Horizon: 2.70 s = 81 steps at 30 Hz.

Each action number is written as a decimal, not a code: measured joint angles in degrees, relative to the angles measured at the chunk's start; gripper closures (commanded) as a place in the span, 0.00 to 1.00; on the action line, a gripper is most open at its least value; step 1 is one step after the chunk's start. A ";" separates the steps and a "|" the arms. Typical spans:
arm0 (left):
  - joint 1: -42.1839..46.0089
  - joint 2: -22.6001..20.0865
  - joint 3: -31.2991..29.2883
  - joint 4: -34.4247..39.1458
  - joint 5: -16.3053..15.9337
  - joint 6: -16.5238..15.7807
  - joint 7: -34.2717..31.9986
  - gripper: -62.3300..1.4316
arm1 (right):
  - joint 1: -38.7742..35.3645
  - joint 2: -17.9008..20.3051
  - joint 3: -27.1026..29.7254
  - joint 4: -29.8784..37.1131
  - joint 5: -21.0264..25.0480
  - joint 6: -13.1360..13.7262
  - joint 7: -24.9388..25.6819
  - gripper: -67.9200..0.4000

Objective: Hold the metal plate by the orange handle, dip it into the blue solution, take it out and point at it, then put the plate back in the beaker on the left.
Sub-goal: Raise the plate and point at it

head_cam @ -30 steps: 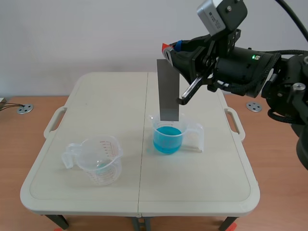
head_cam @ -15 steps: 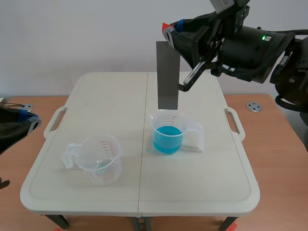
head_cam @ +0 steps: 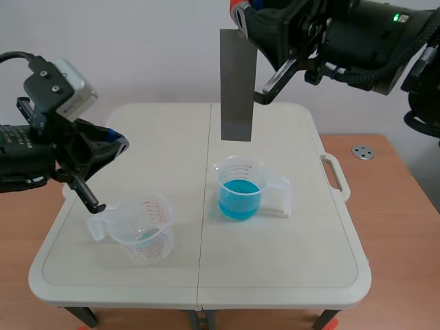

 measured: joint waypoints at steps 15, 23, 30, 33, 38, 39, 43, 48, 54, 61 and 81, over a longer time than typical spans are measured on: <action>-8.85 5.16 8.98 -6.16 5.66 0.00 -0.20 0.93 | 0.00 0.00 0.00 0.63 0.94 0.00 -1.99 0.97; -12.04 7.21 10.80 -7.43 7.10 -0.02 -0.22 0.93 | 0.00 0.00 0.00 0.63 1.03 0.00 -2.01 0.98; -14.23 9.09 13.31 -10.27 8.48 -0.02 -0.24 0.93 | 0.00 0.00 0.00 0.63 2.23 0.00 -2.62 0.98; -14.56 9.79 13.40 -10.36 9.40 -0.02 -0.22 0.93 | 0.00 0.00 0.00 0.63 2.62 0.00 -2.80 0.98; -14.82 10.25 13.40 -10.36 9.97 -0.02 -0.22 0.93 | 0.00 0.00 0.00 0.63 2.67 0.00 -3.10 0.98; -14.82 10.25 13.42 -10.36 9.97 -0.02 -0.22 0.93 | 0.00 0.00 0.00 0.63 2.67 0.00 -3.10 0.98; -14.82 10.25 13.55 -10.36 9.99 -0.02 -0.24 0.93 | 0.00 0.00 0.00 0.63 2.89 0.00 -3.10 0.97; -14.82 10.25 13.57 -10.36 9.99 -0.02 -0.22 0.93 | 0.00 0.00 0.00 0.63 2.89 0.00 -3.10 0.98; -14.82 10.23 13.57 -10.36 9.99 -0.02 -0.22 0.93 | 0.00 0.00 0.00 0.63 2.89 0.00 -3.10 0.98; -14.82 10.23 13.57 -10.36 9.99 -0.02 -0.20 0.93 | 0.00 0.00 0.00 0.63 2.89 0.00 -3.10 0.98; 6.58 -0.13 -3.63 6.38 4.81 1.92 -0.28 0.93 | 0.00 0.00 0.00 0.63 3.30 0.00 -3.72 0.98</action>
